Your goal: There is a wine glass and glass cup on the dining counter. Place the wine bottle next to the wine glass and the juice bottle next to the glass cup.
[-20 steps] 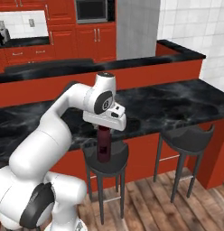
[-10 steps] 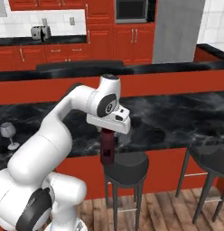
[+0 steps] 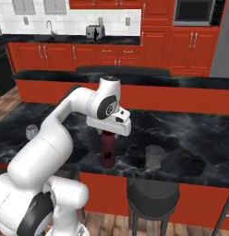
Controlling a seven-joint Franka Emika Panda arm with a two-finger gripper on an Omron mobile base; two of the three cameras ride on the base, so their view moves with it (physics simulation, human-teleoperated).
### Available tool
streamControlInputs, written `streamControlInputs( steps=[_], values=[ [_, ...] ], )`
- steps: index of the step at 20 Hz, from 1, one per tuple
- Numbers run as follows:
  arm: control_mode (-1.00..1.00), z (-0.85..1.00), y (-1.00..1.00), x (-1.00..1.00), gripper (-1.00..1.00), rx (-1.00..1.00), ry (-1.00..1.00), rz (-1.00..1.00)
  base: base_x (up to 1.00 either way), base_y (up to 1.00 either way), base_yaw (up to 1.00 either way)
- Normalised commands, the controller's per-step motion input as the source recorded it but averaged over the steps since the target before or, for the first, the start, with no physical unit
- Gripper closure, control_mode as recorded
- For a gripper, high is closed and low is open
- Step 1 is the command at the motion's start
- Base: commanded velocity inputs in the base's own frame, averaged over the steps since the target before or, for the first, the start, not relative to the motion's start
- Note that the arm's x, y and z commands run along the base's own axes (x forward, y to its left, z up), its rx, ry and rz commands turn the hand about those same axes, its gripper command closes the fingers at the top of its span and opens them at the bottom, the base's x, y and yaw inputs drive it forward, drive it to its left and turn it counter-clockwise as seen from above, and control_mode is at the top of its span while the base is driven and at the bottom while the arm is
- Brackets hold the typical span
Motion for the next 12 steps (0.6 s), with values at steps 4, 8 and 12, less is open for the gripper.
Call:
streamControlInputs(
  steps=[4,8,12],
  values=[
    [1.00,0.00,0.00,0.00,1.00,0.00,0.00,0.00,0.39,-0.38,0.24],
    [1.00,0.00,0.00,0.00,1.00,0.00,0.00,0.00,0.21,-0.45,0.20],
    [1.00,0.00,0.00,0.00,1.00,0.00,0.00,0.00,0.10,-0.39,0.12]
  ],
)
